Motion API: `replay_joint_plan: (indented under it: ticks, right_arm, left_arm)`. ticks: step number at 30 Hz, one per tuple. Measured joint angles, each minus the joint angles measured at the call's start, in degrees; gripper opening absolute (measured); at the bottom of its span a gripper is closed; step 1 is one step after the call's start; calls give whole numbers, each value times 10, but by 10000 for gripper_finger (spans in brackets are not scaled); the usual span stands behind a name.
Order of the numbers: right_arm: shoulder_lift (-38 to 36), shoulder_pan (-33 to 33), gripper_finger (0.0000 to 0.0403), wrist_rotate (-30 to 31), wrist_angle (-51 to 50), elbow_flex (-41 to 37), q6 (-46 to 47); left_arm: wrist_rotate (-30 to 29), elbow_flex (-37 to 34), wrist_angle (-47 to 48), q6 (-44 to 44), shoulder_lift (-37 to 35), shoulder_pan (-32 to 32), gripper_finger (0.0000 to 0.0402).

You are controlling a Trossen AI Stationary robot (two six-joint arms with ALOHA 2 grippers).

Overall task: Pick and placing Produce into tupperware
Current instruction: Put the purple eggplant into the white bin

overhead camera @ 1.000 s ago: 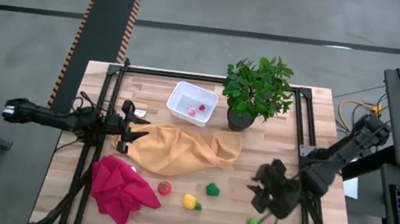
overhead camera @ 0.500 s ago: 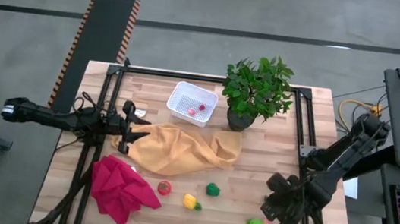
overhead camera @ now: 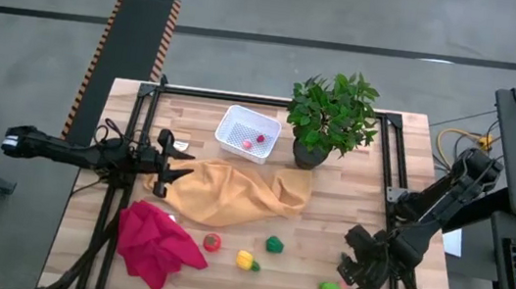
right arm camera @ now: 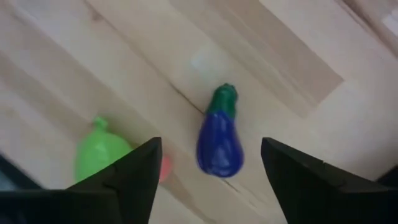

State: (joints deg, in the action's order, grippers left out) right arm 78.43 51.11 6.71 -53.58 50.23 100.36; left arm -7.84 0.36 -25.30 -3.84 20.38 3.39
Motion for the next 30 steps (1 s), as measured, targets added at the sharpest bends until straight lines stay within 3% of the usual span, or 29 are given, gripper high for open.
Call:
replay_joint_plan:
  ticks: [4,30]
  right_arm:
    - [26,0,271,-28,2,-7,1]
    - [170,0,258,-47,63,-6,-52]
  left_arm:
    - [0,0,-1,0,-2,0,152]
    - [0,0,-3,0,-2,0,152]
